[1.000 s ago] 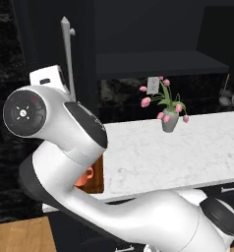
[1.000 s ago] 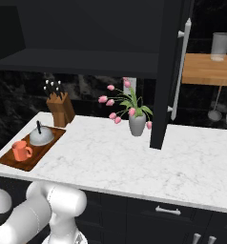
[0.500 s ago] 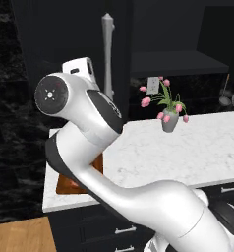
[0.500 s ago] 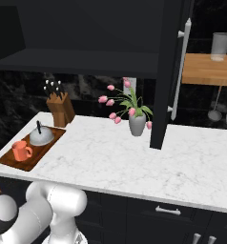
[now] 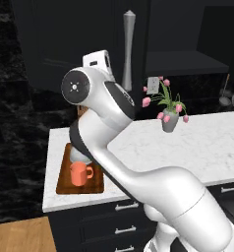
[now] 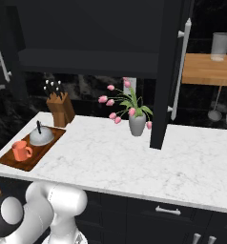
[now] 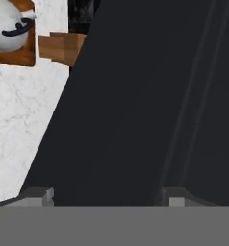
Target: Pick the kettle from the counter and place it on the tray. Then pick the mug from the cabinet and place it on the tray. Then close the cabinet doors.
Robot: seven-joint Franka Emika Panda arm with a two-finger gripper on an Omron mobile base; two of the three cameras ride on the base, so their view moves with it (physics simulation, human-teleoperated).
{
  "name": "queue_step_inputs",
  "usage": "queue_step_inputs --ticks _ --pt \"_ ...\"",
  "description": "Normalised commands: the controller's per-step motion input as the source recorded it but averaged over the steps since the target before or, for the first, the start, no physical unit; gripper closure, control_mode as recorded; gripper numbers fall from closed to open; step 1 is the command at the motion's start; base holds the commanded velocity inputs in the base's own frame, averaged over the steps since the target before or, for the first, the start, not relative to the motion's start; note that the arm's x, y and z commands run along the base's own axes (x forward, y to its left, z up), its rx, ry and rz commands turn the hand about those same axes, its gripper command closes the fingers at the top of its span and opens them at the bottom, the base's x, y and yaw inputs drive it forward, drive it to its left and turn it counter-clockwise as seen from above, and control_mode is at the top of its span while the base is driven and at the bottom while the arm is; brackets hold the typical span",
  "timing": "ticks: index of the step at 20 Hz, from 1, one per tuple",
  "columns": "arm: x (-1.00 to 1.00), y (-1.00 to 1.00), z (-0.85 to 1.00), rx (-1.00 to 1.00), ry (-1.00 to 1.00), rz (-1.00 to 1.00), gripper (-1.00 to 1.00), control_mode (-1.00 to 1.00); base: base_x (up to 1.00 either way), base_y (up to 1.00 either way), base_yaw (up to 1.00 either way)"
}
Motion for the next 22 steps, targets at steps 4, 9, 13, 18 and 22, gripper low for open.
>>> queue_step_inputs --ticks 4,9,13,18,22 --pt "0.89 -0.39 -0.15 0.0 0.0 0.0 -1.0 -1.0 0.0 0.0 0.0" --pt "0.97 -0.31 -0.06 0.0 0.0 0.0 -1.0 -1.0 0.0 0.0 0.0" --pt "0.96 -0.23 -0.02 0.0 0.01 0.03 -1.0 -1.0 0.0 0.0 0.0" --pt "0.84 -0.15 -0.11 0.0 0.01 0.06 -1.0 -1.0 0.0 0.0 0.0" --pt "0.73 -0.05 -0.13 0.0 0.05 0.08 -1.0 -1.0 0.0 0.0 0.0"
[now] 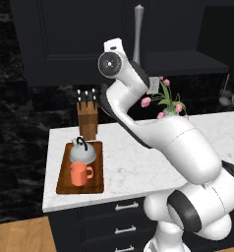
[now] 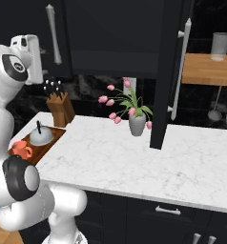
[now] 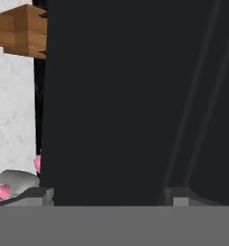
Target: Pick the kettle from the counter and place it on the tray. Then pick the mug from the cabinet and place it on the tray. Then close the cabinet doors.
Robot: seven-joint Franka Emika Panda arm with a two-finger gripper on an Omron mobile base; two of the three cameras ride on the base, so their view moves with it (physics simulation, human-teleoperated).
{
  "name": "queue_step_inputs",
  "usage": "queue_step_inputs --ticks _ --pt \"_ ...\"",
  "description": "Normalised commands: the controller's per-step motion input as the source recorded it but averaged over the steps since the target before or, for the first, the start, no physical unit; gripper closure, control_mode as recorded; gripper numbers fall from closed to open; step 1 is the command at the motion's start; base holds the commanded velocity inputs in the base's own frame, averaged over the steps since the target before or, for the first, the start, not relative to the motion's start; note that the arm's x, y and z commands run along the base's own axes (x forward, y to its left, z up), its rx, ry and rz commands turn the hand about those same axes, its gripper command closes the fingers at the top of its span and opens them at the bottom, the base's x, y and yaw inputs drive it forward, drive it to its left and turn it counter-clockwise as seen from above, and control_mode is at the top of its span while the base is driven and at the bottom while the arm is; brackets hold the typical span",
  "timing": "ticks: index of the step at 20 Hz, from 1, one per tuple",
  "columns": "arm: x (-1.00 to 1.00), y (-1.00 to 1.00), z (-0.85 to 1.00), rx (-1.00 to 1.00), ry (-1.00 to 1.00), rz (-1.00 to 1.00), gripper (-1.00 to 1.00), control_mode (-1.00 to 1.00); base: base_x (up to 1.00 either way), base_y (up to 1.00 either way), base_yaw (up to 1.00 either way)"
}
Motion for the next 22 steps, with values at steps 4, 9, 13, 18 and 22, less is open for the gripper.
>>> queue_step_inputs --ticks 4,9,13,18,22 --pt "0.47 0.0 -0.1 0.0 0.03 0.11 -1.0 -1.0 0.0 0.0 0.0" --pt "0.58 0.07 -0.07 0.0 0.0 0.1 -1.0 -1.0 0.0 0.0 0.0" --pt "0.51 0.03 -0.11 0.0 0.03 0.12 -1.0 -1.0 0.0 0.0 0.0" --pt "-0.1 0.1 -0.13 -0.01 0.05 0.19 -1.0 -1.0 0.0 0.0 0.0" --pt "-0.61 0.09 -0.01 0.0 0.02 0.13 -1.0 -1.0 0.0 0.0 0.0"
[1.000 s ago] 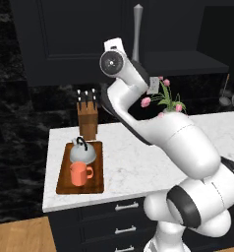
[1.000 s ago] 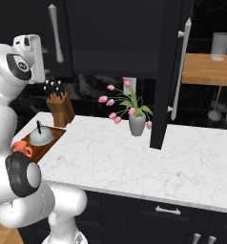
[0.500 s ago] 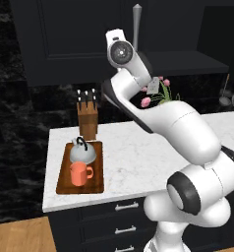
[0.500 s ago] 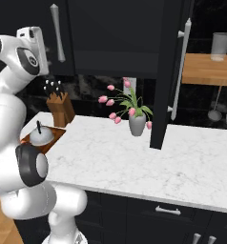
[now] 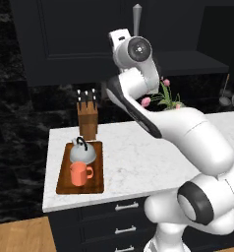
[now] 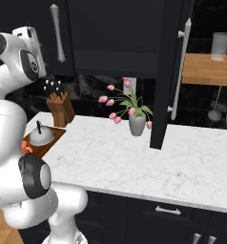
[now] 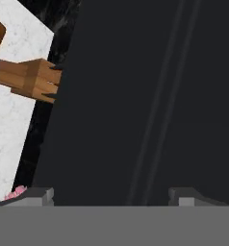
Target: Pick the kettle from the counter and place it on the tray. Then pick the mug from the cabinet and place it on the tray. Then close the cabinet doors.
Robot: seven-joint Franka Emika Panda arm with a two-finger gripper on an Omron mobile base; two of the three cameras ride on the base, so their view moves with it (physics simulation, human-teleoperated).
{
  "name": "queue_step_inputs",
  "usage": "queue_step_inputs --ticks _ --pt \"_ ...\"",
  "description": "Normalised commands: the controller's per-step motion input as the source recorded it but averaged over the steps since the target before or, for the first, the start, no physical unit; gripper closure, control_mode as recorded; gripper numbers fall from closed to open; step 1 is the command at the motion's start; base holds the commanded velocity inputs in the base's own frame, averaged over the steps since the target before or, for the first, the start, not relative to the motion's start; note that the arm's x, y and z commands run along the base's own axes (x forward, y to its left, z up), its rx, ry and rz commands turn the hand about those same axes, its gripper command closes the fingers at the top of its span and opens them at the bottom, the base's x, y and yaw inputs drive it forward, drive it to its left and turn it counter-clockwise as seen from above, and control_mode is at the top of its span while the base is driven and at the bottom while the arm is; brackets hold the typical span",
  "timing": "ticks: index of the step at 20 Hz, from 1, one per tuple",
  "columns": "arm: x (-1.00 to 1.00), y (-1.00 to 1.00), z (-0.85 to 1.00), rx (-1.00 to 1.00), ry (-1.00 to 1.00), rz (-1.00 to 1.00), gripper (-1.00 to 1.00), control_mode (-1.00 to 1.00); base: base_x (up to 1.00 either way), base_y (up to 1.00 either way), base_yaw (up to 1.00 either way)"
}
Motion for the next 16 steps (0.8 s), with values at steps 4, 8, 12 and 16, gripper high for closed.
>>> queue_step_inputs --ticks 4,8,12,16 --pt "-0.8 0.09 0.0 0.0 0.0 0.1 -1.0 -1.0 0.0 0.0 0.0" --pt "-0.85 0.01 0.01 0.0 0.0 0.03 -1.0 -1.0 0.0 0.0 0.0" --pt "-0.89 0.0 0.03 0.05 0.0 0.0 -1.0 -1.0 0.0 0.0 0.0" --pt "-0.89 -0.08 0.04 0.05 -0.01 0.0 -1.0 -1.0 0.0 0.0 0.0"
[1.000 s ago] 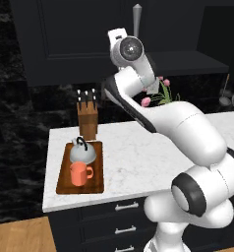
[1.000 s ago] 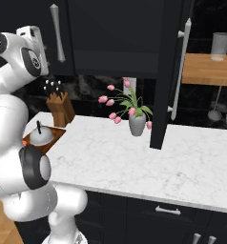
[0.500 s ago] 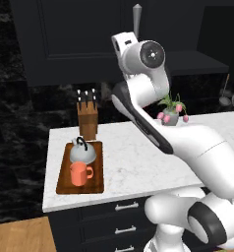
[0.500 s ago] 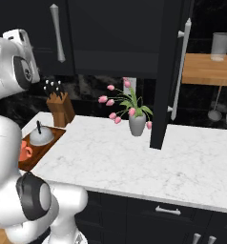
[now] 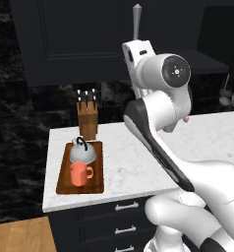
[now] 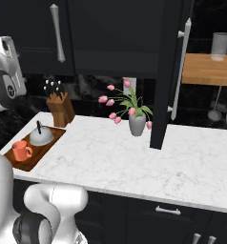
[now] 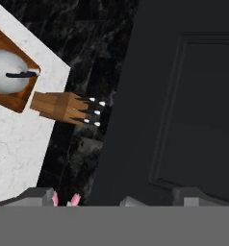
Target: Pick the kettle from the counter and place it on the tray. Then pick the mug from the cabinet and place it on the tray. Then close the cabinet doors.
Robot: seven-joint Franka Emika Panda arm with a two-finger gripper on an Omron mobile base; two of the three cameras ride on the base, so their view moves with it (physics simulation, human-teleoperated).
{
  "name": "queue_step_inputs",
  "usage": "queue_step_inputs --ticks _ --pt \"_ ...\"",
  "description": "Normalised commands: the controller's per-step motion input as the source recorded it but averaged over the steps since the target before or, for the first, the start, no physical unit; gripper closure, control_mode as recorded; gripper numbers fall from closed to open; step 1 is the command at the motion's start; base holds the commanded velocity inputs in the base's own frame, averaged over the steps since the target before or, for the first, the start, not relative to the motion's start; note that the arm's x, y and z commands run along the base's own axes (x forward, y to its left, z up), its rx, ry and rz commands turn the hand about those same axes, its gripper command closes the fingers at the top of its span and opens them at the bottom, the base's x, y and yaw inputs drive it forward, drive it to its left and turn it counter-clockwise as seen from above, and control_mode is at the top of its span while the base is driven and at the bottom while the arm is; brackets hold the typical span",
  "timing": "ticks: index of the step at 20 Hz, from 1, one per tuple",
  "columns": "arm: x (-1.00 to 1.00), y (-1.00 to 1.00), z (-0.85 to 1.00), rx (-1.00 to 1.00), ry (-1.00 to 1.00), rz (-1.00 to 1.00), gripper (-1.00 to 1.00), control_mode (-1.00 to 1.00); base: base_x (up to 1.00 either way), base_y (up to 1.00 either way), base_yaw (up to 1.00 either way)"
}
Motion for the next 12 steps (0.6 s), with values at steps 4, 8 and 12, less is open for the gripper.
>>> queue_step_inputs --ticks 4,8,12 --pt "-0.91 -0.22 0.06 0.0 -0.03 0.0 -1.0 -1.0 0.0 0.0 0.0" --pt "-0.7 -0.24 0.11 0.0 0.0 0.0 -1.0 -1.0 0.0 0.0 0.0" --pt "-0.67 -0.21 0.11 0.0 0.0 0.0 -1.0 -1.0 0.0 0.0 0.0"
